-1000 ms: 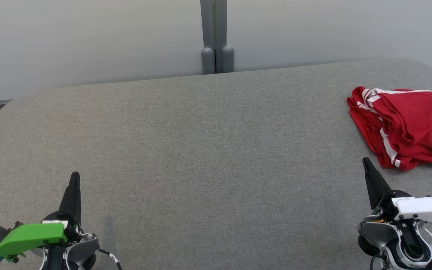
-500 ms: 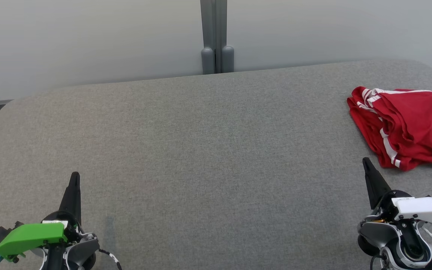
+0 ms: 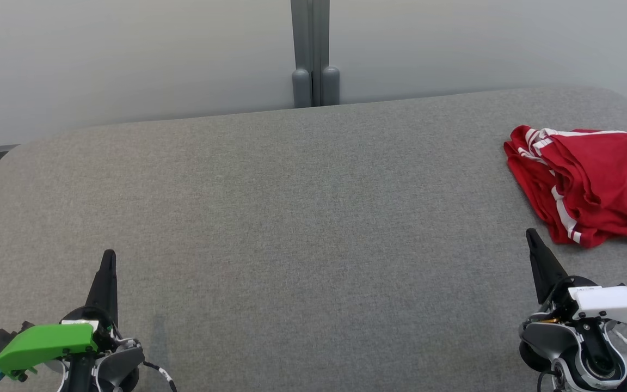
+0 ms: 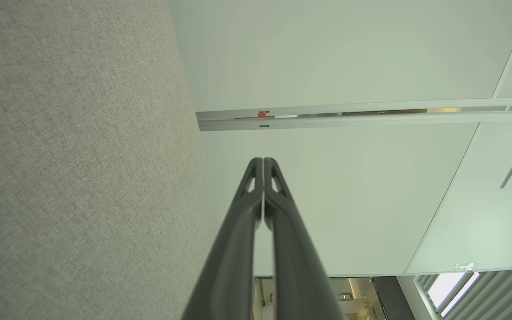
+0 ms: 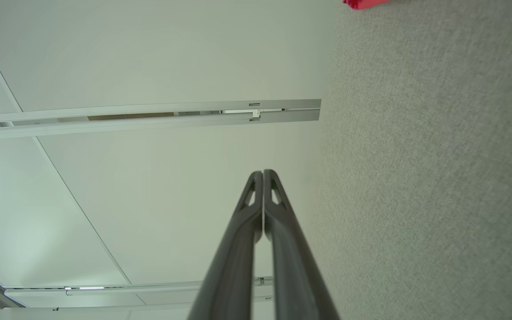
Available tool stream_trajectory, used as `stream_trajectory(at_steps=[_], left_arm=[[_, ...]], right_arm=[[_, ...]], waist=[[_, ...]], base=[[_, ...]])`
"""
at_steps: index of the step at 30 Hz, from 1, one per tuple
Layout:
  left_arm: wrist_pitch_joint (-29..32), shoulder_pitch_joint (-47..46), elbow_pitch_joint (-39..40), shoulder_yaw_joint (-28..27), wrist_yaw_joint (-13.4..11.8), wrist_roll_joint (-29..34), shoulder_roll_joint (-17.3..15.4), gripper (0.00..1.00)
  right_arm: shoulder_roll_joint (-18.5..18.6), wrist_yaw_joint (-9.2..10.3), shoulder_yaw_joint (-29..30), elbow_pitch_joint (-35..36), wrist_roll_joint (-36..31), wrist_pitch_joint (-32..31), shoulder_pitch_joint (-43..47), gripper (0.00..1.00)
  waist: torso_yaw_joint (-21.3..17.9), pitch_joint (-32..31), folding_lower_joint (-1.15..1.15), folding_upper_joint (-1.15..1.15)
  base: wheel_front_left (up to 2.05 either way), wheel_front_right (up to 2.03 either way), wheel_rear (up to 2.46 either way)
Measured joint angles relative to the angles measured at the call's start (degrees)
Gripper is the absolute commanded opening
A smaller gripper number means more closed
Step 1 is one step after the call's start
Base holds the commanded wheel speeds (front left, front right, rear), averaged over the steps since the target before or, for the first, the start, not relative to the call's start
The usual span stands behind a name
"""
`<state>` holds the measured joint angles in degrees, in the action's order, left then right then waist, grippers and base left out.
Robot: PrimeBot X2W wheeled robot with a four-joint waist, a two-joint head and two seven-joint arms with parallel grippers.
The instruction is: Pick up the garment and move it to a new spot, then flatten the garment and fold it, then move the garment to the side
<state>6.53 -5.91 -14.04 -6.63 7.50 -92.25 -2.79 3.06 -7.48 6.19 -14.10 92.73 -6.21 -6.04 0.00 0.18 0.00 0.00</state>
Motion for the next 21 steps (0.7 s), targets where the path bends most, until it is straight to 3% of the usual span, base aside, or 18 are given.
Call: stream_trajectory(at_steps=[21], left_arm=[[0.00,0.00,0.00,0.00,0.00,0.00,0.00,0.00]], right_arm=[[-0.05,0.00,0.10,0.00,-0.08,-0.01,-0.01,0.00]], waist=[[0.00,0.00,0.00,0.00]], base=[[0.00,0.00,0.00]])
